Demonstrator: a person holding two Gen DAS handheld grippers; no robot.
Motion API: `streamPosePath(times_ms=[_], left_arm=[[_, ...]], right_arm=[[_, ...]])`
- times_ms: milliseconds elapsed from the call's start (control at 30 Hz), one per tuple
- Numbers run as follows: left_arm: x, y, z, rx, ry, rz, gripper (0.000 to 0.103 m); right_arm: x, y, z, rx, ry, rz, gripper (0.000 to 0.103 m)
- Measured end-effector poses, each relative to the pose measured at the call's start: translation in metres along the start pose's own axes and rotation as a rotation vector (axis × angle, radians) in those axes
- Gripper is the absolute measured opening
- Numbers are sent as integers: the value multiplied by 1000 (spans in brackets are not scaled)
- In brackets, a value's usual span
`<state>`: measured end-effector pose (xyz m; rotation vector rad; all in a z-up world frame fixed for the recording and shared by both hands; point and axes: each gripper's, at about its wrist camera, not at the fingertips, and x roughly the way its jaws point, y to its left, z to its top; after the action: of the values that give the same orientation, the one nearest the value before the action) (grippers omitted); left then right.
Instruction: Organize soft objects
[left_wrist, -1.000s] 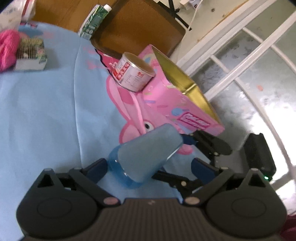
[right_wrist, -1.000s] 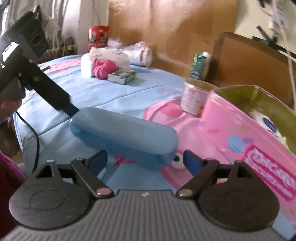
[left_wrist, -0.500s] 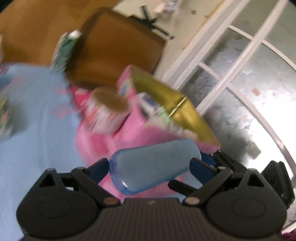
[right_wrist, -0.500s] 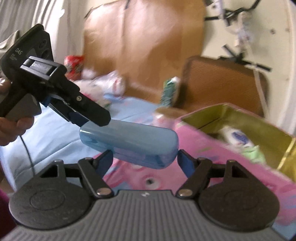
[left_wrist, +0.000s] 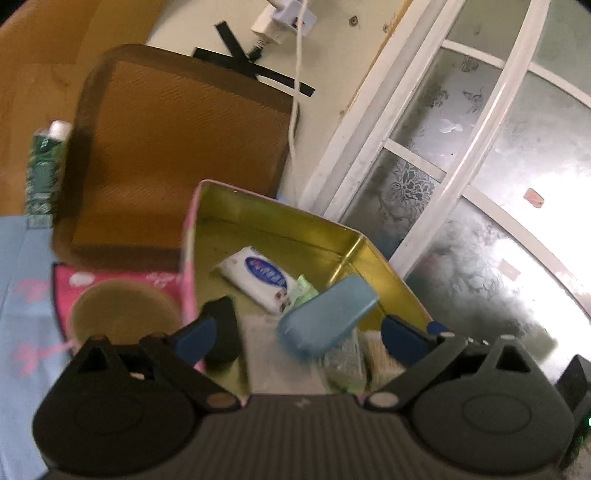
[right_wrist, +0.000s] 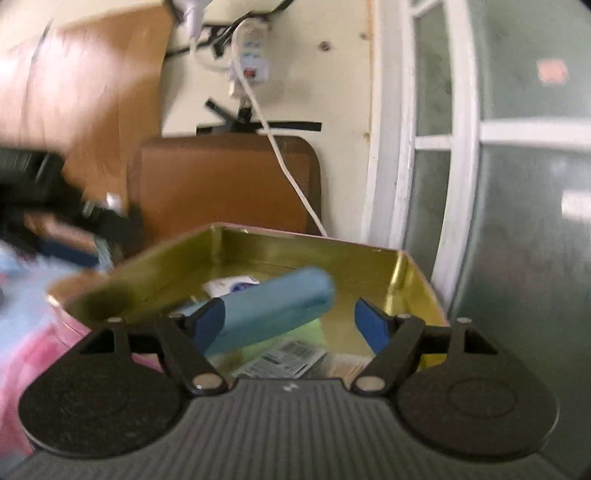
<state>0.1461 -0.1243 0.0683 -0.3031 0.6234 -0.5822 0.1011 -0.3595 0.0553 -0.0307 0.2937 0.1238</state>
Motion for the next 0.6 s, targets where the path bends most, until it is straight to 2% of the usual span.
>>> streamPosePath(times_ms=[100,167,267,300,433,533,600], left_arm=[[-36,18,-19,2,-19,-17,100],[-64,32,-36,-3,-30,-27,100],[-107,57,-64,-1,-45,24,100],[-123,68,-76,-4,-54,60,100],[-176,111,-102,-66,-111,215,100],[-212,141,-114,-111,-194,374,100],[-232,157,-119,-150,-266,447,100]], right_arm=[[-13,1,-8,27,-36,18,79],[-18,9,-9,52,-49,64,79],[-24,29,-6,73,-69,151,71],[-26,39,-6,71,-70,185,68],[-24,89,-2,41,-7,366,66],[-10,137,-3,-17,75,463,66],[1,171,-4,-56,125,514,66]])
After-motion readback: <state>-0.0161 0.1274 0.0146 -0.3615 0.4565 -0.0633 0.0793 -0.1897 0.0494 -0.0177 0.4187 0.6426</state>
